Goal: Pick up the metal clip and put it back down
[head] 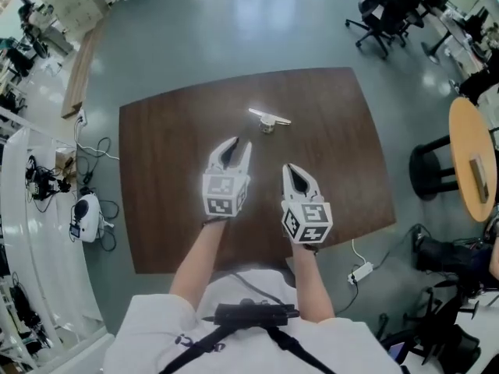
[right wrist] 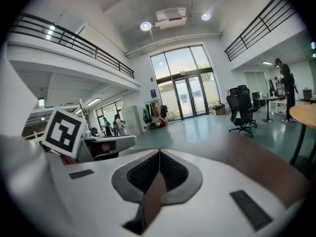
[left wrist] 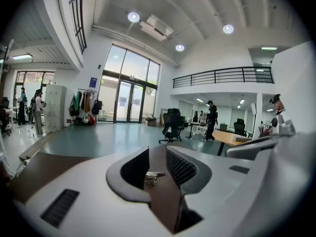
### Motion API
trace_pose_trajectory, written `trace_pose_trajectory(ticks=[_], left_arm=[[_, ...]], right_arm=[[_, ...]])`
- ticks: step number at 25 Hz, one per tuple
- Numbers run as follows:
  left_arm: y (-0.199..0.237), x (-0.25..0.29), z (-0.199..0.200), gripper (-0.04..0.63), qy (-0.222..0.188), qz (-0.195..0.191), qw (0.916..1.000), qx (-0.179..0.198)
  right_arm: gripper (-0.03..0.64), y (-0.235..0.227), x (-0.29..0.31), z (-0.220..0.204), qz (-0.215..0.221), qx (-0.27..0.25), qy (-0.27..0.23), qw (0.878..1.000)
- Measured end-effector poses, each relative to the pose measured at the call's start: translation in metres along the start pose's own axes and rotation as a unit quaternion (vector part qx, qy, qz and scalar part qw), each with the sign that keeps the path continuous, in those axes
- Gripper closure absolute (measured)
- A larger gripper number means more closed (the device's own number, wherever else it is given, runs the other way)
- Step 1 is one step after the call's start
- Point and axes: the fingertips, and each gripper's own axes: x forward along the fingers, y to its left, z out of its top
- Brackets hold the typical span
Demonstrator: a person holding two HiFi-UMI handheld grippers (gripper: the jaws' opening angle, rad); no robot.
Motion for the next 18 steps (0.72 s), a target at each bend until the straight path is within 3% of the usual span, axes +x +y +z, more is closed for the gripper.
trace_pose_trajectory(ticks=[7,13,18], left_arm=[[0.024,-0.102,0.03,0.574,-0.053,0.023,0.9983,-0.008],[0.049,-0.173,0.05,0.58,-0.086,0.037,0.9956,0.005],[0.055,-0.212,0.035,0.58,-0.097,0.029,0.9948,0.007]], right_arm=[[0.611,0.075,-0.016,0.038,0.035,-0.052,-0.047,0.997],[0.611,0.137,-0.034,0.049,0.046,-0.104,-0.071,0.991],[0.611,0.189,-0.046,0.042,0.058,-0.134,-0.09,0.985]])
